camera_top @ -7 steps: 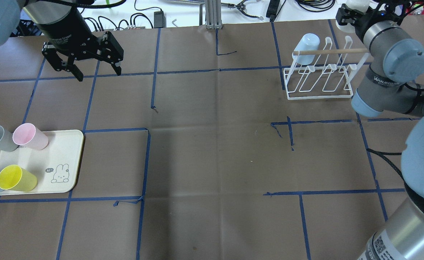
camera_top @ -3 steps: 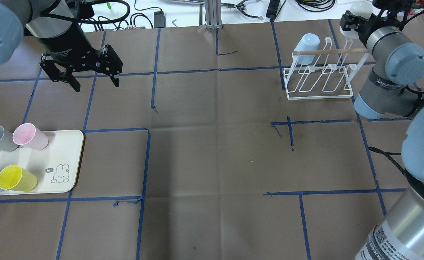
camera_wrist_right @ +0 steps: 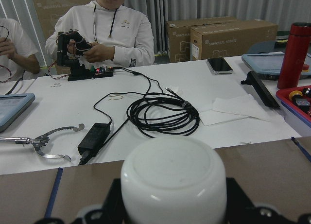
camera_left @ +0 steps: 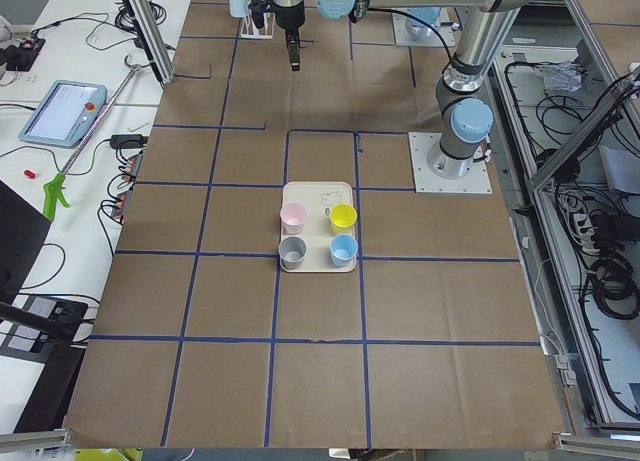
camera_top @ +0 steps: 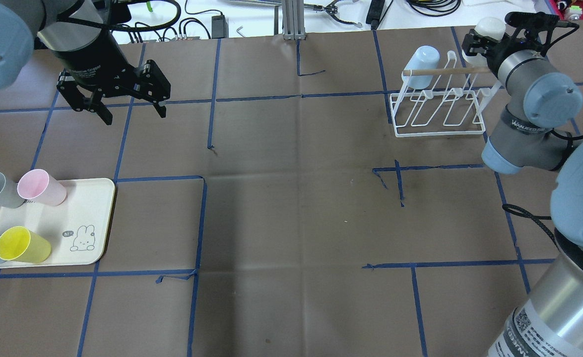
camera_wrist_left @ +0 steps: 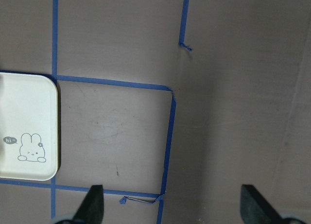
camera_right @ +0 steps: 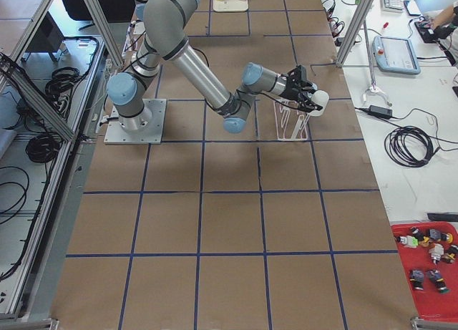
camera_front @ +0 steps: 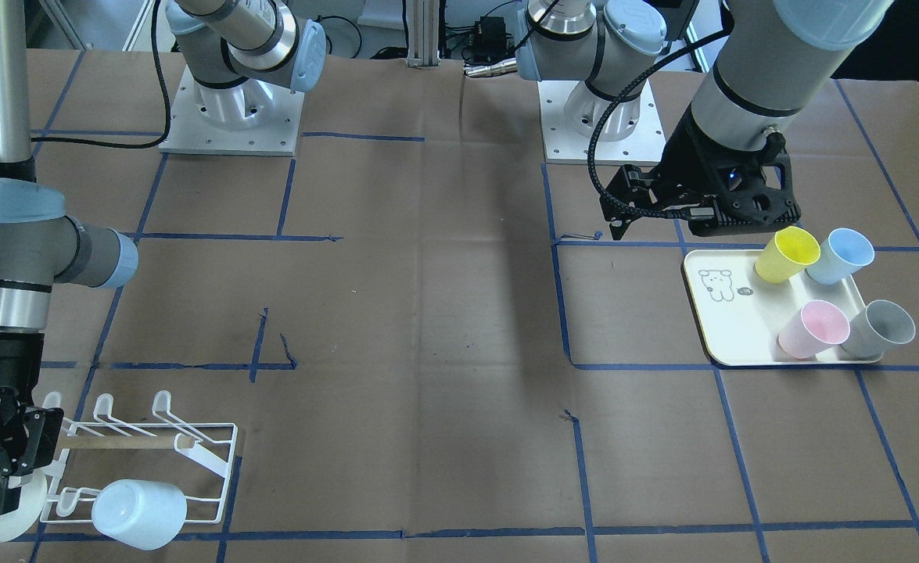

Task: Transfer IKEA cup to right arm and place on rack

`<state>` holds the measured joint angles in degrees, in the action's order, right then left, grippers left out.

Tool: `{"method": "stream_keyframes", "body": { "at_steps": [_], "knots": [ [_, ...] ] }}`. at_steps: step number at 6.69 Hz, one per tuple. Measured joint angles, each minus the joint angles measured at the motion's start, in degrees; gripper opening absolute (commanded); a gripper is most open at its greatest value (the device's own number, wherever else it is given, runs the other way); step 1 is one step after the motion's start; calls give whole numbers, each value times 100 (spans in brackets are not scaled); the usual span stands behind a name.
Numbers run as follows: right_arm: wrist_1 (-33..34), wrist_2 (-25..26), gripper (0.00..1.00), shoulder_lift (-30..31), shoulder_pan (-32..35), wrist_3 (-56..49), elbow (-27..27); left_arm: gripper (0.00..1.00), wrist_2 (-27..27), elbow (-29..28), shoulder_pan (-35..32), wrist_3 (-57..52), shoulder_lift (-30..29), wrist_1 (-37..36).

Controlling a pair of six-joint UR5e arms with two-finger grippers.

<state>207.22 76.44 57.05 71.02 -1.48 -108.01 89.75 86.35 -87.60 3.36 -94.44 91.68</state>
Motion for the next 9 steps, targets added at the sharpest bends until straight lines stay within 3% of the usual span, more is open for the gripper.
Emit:
{"method": "stream_keyframes", "body": {
  "at_steps": [5, 7, 9],
  "knots": [
    [-115, 80, 100, 170, 16, 52, 69, 99, -3, 28, -38, 7, -4, -158],
    [-911, 88, 100, 653, 63, 45, 181, 99, -1, 30, -38, 1, -2, -159],
    [-2271, 100, 100, 1308, 218, 40, 258, 99, -1, 31, -38, -1, 4, -159]
  ]
}}
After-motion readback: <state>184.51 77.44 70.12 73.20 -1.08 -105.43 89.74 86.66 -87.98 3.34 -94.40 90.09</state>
